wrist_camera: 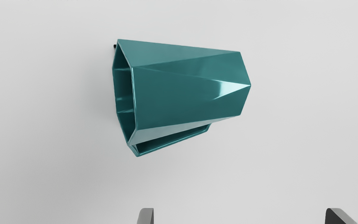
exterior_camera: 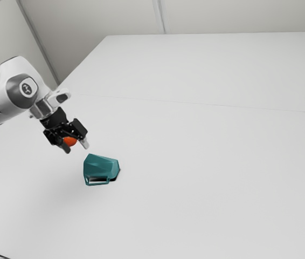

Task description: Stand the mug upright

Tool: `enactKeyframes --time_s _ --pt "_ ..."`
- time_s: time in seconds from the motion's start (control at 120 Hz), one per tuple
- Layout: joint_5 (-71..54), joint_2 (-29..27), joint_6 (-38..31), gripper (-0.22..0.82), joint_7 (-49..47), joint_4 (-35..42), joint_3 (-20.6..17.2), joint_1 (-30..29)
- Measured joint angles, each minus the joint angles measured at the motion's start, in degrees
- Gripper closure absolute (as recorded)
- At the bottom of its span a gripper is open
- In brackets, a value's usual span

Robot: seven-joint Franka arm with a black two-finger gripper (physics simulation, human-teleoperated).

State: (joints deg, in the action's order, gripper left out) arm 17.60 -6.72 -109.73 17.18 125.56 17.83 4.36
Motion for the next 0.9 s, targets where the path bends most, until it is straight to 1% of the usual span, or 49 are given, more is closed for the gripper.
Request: enactKeyframes --time_s 0.133,0.425,0.617,0.9 --pt "1.43 1.35 -4.41 0.0 4.53 2.18 0.01 -0.17" --pt "2.48 5.64 -10.79 0.0 13.22 2.51 0.01 -0.5" --pt "3.26 8.38 -13.09 0.0 17.96 2.36 0.01 -1.15" --pt "4.61 9.25 -14.52 0.0 23.47 2.45 0.01 -4.13"
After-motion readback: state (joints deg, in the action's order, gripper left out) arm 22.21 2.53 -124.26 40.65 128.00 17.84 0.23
